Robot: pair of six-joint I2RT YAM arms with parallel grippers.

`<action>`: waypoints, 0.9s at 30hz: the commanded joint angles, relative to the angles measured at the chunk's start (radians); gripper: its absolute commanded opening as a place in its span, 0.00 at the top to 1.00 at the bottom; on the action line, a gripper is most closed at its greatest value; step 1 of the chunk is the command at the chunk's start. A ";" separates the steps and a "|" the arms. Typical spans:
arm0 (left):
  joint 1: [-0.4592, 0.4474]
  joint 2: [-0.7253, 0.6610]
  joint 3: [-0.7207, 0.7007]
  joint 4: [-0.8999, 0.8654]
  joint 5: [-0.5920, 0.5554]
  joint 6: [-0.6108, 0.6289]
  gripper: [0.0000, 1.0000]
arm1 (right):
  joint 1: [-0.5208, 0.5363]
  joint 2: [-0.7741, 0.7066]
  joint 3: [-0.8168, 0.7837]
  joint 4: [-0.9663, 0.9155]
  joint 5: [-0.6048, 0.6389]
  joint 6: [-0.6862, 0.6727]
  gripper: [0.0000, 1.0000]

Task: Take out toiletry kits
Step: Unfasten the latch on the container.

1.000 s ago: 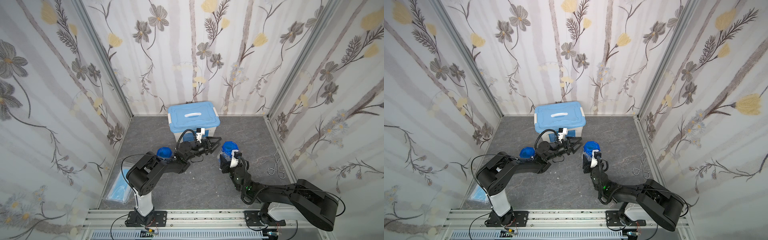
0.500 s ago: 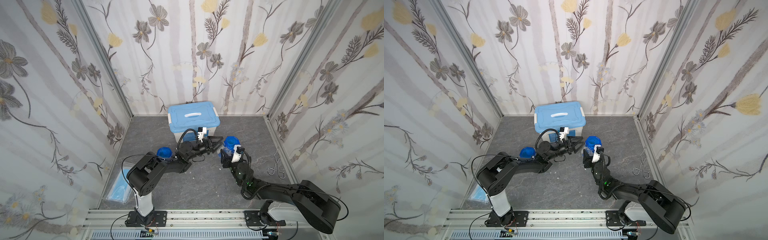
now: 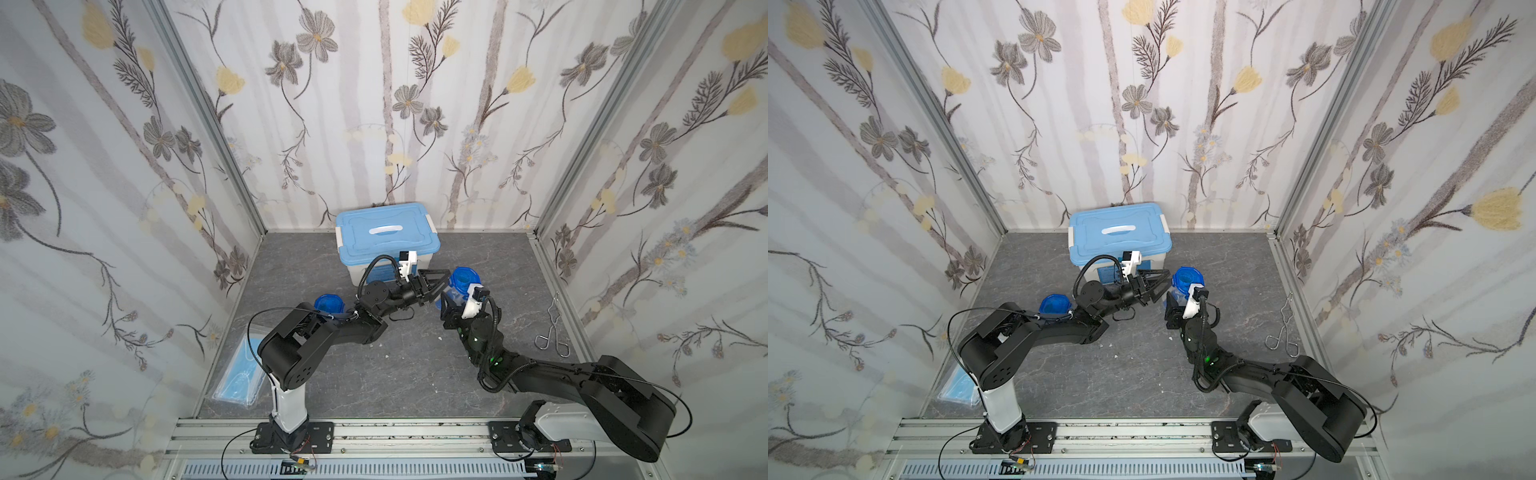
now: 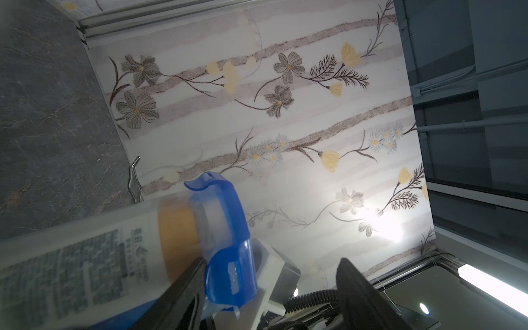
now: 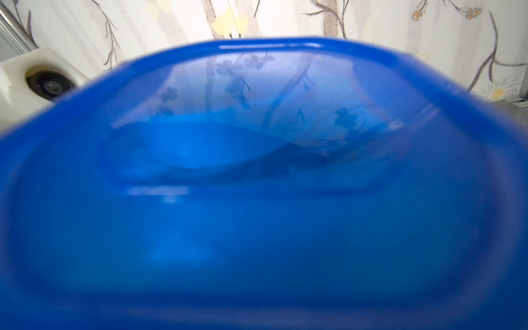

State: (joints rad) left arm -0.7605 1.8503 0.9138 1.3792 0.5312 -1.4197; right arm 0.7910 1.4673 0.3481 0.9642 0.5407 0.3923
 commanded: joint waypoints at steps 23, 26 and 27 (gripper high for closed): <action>0.006 -0.044 0.017 0.032 0.031 -0.010 0.77 | 0.007 0.060 0.019 -0.095 -0.096 -0.006 0.72; 0.006 -0.042 0.020 0.032 0.024 -0.013 0.91 | 0.009 0.054 0.021 -0.127 -0.089 -0.013 0.73; 0.006 -0.041 0.023 0.032 0.025 -0.013 0.99 | 0.010 0.056 0.021 -0.137 -0.082 -0.015 0.74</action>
State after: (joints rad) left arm -0.7517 1.8267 0.9207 1.2289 0.5278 -1.4368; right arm 0.7921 1.5158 0.3672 0.9997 0.5434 0.4370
